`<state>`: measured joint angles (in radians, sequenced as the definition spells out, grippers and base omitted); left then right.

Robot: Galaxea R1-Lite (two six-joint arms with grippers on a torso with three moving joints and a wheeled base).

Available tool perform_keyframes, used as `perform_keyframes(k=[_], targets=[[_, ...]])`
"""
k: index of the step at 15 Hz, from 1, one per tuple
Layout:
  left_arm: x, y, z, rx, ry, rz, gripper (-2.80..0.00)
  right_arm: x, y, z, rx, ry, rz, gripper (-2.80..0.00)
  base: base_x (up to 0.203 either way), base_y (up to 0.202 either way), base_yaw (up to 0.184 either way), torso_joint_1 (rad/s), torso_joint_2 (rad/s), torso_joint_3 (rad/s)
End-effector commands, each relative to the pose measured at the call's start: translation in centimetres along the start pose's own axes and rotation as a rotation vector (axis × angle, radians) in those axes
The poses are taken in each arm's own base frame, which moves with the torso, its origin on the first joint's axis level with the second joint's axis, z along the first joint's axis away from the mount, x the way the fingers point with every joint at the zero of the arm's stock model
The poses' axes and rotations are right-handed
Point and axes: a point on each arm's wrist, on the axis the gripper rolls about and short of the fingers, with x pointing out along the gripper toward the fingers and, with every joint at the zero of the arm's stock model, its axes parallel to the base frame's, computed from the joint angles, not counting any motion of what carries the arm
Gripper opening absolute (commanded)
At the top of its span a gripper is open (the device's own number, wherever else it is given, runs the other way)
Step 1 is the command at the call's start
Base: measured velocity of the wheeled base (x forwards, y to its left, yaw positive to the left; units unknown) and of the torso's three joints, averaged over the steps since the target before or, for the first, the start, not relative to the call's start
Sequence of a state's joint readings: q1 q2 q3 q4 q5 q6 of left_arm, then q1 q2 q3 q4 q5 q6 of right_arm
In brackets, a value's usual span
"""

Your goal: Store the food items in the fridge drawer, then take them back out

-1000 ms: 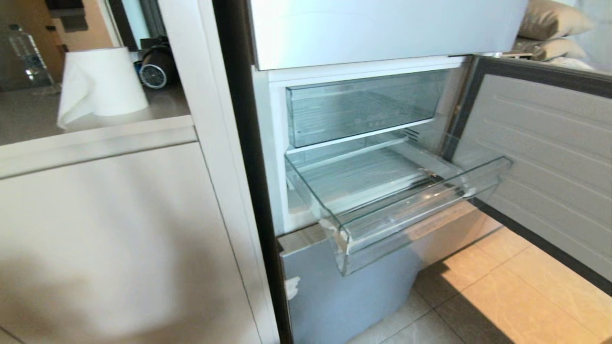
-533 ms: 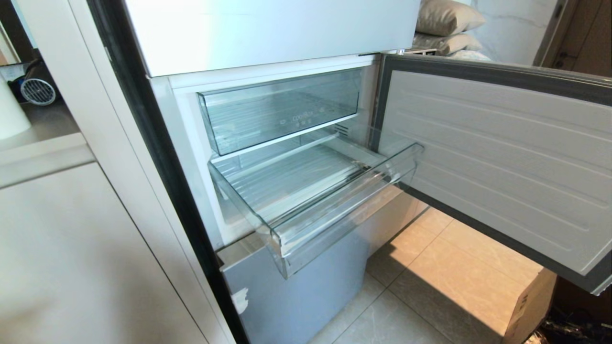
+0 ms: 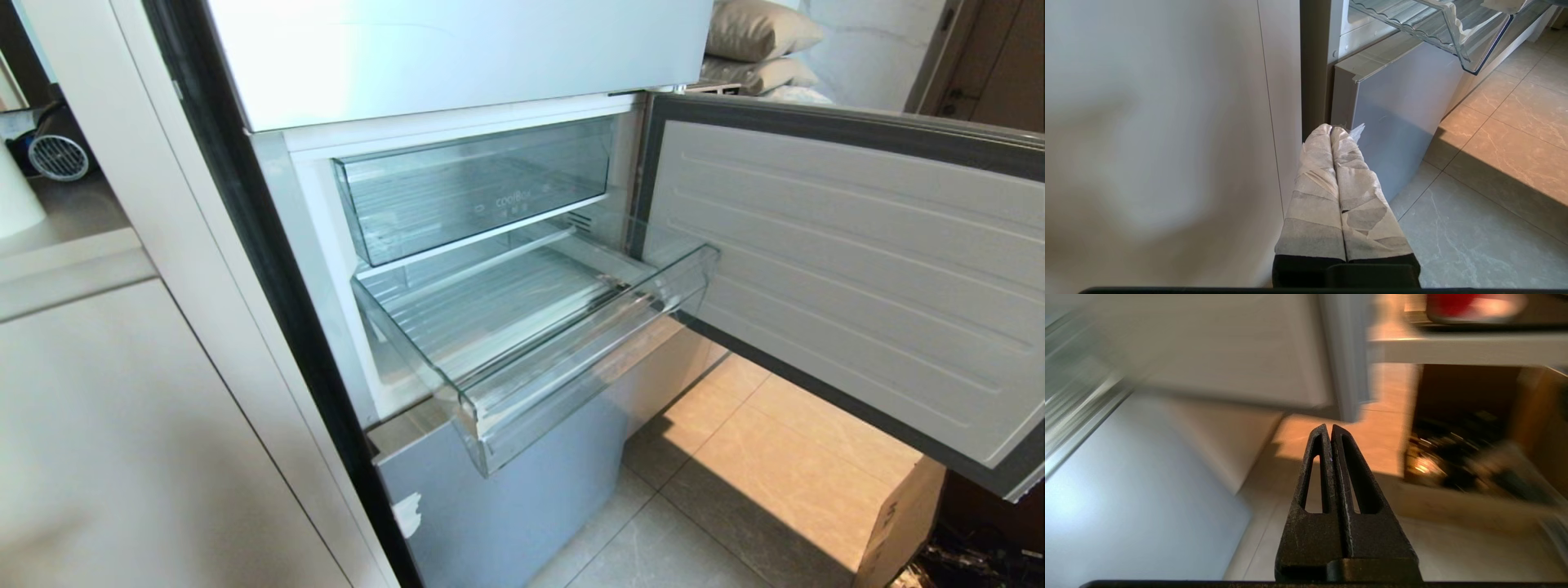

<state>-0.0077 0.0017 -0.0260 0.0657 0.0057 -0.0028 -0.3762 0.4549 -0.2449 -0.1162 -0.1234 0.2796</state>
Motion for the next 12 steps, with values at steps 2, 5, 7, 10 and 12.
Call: perform_keyframes(k=[2,5,7,10,12], targets=[[0.0,0.0,0.0,0.000,0.000,0.000,-2.80,3.7,-0.8,2.3,0.083,0.045,-0.295,-2.80,0.000,0.000,0.000,0.000,0.00,0.000],[0.0,0.0,0.0,0.000,0.000,0.000,-2.80,5.2,-3.6,4.7,0.148,0.011,-0.443,-2.80,0.000,0.000,0.000,0.000,0.00,0.000],[0.0,0.0,0.0,0.000,0.000,0.000,-2.80,7.3,-6.3,5.6,0.167,0.053,-0.477,0.00,0.000,0.000,0.000,0.000,0.00,0.000],[0.0,0.0,0.0,0.000,0.000,0.000,-2.80,10.7,-9.5,6.8,0.119,0.030,-0.459,0.00,0.000,0.000,0.000,0.000,0.00,0.000],[0.0,0.0,0.0,0.000,0.000,0.000,-2.80,12.8,-11.5,7.4,0.047,0.044,-0.466,0.00,0.000,0.000,0.000,0.000,0.00,0.000]])
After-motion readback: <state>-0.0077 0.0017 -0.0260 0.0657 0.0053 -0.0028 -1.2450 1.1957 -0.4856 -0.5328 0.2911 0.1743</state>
